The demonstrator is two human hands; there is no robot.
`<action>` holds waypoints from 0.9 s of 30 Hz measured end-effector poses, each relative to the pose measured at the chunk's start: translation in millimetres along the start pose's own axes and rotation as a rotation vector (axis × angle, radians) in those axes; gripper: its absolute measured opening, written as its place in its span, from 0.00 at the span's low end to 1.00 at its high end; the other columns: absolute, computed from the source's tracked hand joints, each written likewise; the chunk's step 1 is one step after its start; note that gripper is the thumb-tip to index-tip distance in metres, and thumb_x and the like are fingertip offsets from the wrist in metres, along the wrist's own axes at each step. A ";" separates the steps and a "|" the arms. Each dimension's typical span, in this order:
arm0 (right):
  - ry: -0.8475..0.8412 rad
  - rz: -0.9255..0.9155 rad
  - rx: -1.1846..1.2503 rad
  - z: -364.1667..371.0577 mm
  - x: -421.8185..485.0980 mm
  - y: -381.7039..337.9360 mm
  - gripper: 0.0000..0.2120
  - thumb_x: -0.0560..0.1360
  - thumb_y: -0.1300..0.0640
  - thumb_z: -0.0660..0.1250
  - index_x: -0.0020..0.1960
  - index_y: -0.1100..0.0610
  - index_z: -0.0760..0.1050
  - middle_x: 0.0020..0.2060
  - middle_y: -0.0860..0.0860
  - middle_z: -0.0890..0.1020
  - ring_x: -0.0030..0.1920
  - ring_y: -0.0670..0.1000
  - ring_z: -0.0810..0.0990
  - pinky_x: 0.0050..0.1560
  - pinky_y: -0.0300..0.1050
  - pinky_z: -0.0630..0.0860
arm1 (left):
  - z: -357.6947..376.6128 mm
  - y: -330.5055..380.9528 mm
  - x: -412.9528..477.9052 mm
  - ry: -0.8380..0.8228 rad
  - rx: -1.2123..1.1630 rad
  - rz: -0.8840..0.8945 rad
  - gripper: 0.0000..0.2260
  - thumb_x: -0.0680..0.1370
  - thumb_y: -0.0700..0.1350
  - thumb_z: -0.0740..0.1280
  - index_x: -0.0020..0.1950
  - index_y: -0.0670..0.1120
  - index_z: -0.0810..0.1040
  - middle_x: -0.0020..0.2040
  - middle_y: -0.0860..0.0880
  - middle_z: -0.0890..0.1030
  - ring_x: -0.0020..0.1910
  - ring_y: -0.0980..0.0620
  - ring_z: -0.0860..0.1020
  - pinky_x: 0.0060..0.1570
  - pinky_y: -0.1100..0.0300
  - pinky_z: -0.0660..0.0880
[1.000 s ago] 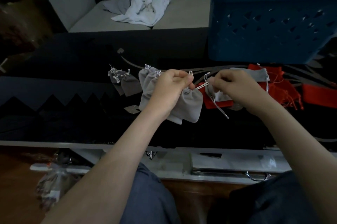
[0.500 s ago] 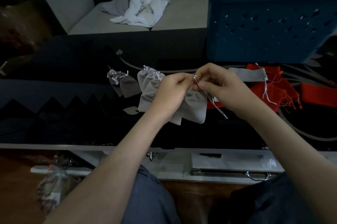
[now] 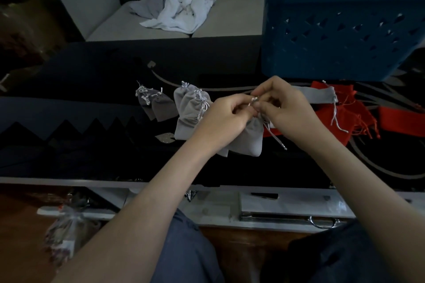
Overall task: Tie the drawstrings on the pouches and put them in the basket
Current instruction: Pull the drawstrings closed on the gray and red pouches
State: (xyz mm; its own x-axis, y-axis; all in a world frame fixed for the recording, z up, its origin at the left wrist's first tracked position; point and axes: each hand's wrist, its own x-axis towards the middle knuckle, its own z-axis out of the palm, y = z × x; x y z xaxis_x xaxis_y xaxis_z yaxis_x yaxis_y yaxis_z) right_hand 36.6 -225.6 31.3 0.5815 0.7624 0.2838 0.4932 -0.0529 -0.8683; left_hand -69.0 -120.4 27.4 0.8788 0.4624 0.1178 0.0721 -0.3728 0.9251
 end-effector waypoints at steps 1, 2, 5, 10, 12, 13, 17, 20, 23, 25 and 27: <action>0.008 -0.004 -0.009 0.2 -0.6 -0.1 0.09 0.75 0.68 0.65 0.47 0.55 0.73 0.33 0.49 0.80 0.33 0.40 0.77 0.36 0.30 0.71 | 0.9 0.0 -0.3 -0.004 0.010 -0.002 0.06 0.78 0.48 0.65 0.49 0.58 0.80 0.43 0.54 0.83 0.48 0.56 0.81 0.55 0.55 0.77; 0.011 -0.011 -0.020 0.6 -1.3 -0.2 0.09 0.75 0.68 0.64 0.47 0.55 0.73 0.34 0.49 0.80 0.33 0.40 0.77 0.36 0.30 0.71 | 2.1 0.2 -0.3 0.007 0.027 -0.006 0.04 0.78 0.50 0.66 0.49 0.57 0.80 0.43 0.55 0.83 0.47 0.58 0.80 0.53 0.58 0.77; 0.003 -0.059 -0.079 4.3 -4.9 -2.3 0.07 0.75 0.67 0.65 0.48 0.56 0.73 0.35 0.47 0.81 0.36 0.40 0.79 0.38 0.30 0.73 | 5.1 -0.1 2.8 0.123 0.059 -0.004 0.06 0.79 0.48 0.65 0.43 0.52 0.80 0.37 0.55 0.81 0.41 0.58 0.79 0.48 0.61 0.75; -0.020 -0.086 -0.125 4.9 -3.4 -2.0 0.09 0.76 0.62 0.66 0.54 0.54 0.71 0.35 0.45 0.82 0.39 0.38 0.79 0.43 0.27 0.71 | 5.0 0.2 3.4 0.185 0.021 -0.030 0.16 0.81 0.45 0.61 0.34 0.52 0.77 0.31 0.54 0.79 0.36 0.59 0.77 0.44 0.64 0.72; -0.010 -0.093 -0.132 4.6 -2.1 -0.9 0.08 0.77 0.62 0.64 0.54 0.53 0.72 0.36 0.44 0.82 0.40 0.36 0.78 0.43 0.26 0.70 | 3.9 1.7 3.7 0.193 -0.006 -0.050 0.16 0.81 0.45 0.61 0.33 0.52 0.77 0.33 0.52 0.80 0.38 0.58 0.79 0.46 0.63 0.73; 0.005 -0.100 -0.141 5.0 -2.0 -0.4 0.07 0.78 0.62 0.63 0.54 0.53 0.73 0.36 0.43 0.82 0.40 0.36 0.79 0.42 0.26 0.70 | 3.5 2.9 3.7 0.193 -0.019 -0.063 0.17 0.81 0.45 0.61 0.33 0.50 0.78 0.34 0.51 0.81 0.39 0.57 0.79 0.47 0.61 0.74; 0.071 -0.135 -0.177 6.8 -1.6 -0.3 0.07 0.78 0.62 0.63 0.53 0.53 0.76 0.40 0.44 0.83 0.44 0.38 0.80 0.45 0.31 0.75 | 3.0 4.8 4.6 0.187 -0.135 -0.127 0.16 0.81 0.45 0.61 0.35 0.45 0.80 0.40 0.40 0.82 0.46 0.44 0.81 0.55 0.50 0.75; 0.093 -0.170 -0.195 6.1 -1.4 -0.8 0.07 0.77 0.62 0.65 0.52 0.52 0.77 0.42 0.41 0.82 0.48 0.38 0.80 0.49 0.33 0.76 | 2.1 6.7 4.7 0.177 -0.203 -0.161 0.14 0.80 0.44 0.61 0.42 0.39 0.81 0.46 0.35 0.81 0.52 0.39 0.79 0.61 0.43 0.73; 0.119 -0.195 -0.195 5.8 -2.3 -0.2 0.04 0.76 0.62 0.66 0.48 0.54 0.76 0.40 0.42 0.81 0.47 0.40 0.81 0.49 0.40 0.77 | 2.2 7.3 4.8 0.151 -0.246 -0.185 0.13 0.80 0.42 0.60 0.42 0.46 0.84 0.45 0.41 0.84 0.52 0.44 0.81 0.62 0.44 0.73; 0.127 -0.203 -0.211 6.8 -2.5 0.6 0.02 0.76 0.61 0.66 0.47 0.55 0.75 0.38 0.45 0.82 0.44 0.43 0.81 0.48 0.45 0.77 | 1.8 8.0 5.2 0.153 -0.292 -0.205 0.15 0.79 0.40 0.60 0.41 0.50 0.85 0.45 0.45 0.85 0.52 0.48 0.82 0.61 0.46 0.74; 0.119 -0.186 -0.226 7.1 -1.9 0.8 0.02 0.76 0.60 0.66 0.48 0.54 0.74 0.38 0.47 0.82 0.42 0.45 0.81 0.46 0.46 0.76 | 1.6 8.7 5.9 0.151 -0.322 -0.214 0.15 0.79 0.39 0.60 0.42 0.49 0.85 0.43 0.46 0.85 0.50 0.49 0.82 0.60 0.50 0.76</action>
State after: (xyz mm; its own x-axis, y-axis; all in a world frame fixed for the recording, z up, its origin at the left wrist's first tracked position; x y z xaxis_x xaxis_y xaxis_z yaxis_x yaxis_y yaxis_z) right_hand 31.3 -222.5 27.3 0.5327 0.6924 0.4865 0.7220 -0.0720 -0.6881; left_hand -62.4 -122.1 35.6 0.7794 0.6235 -0.0604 0.0736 0.0045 0.9973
